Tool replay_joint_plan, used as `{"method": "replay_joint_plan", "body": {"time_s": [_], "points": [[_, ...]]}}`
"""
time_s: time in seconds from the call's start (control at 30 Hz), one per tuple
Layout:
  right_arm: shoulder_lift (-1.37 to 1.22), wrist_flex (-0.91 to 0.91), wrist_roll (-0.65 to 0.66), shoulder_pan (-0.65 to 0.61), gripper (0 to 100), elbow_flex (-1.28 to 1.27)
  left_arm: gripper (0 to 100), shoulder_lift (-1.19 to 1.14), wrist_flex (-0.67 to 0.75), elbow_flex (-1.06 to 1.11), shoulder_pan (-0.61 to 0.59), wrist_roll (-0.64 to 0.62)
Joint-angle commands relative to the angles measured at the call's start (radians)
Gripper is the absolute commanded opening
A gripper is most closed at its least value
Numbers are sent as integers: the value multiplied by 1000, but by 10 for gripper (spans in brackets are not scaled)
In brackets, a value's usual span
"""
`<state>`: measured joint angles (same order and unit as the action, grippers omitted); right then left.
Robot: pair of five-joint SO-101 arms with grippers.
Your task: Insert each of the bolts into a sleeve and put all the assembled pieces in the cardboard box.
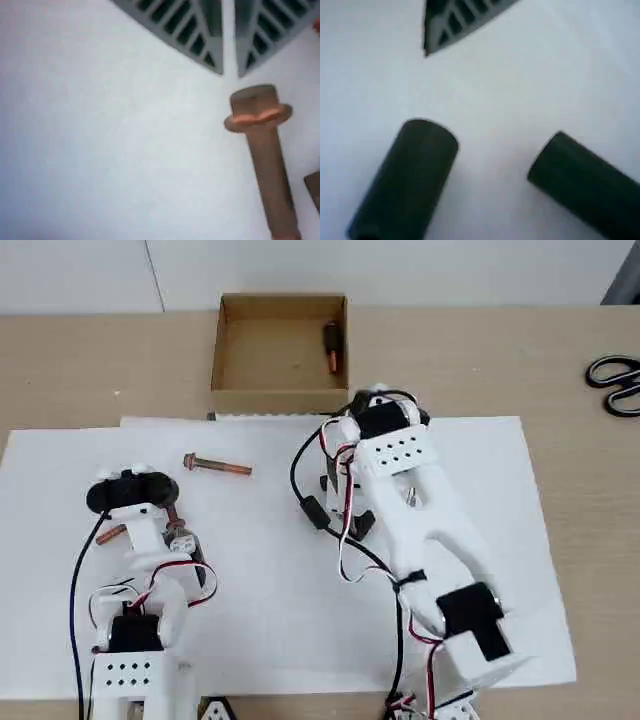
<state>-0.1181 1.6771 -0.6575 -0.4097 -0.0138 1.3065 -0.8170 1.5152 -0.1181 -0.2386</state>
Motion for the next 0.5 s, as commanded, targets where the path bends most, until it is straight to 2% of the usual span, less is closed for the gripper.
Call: {"method": "replay_joint_plan", "body": {"time_s": [0.0, 0.47], "points": [[-18, -31, -8, 10, 160, 5, 5, 9, 20, -4, 2, 3], [-35, -173, 0, 10, 155, 2, 5, 9, 20, -4, 2, 2]]}}
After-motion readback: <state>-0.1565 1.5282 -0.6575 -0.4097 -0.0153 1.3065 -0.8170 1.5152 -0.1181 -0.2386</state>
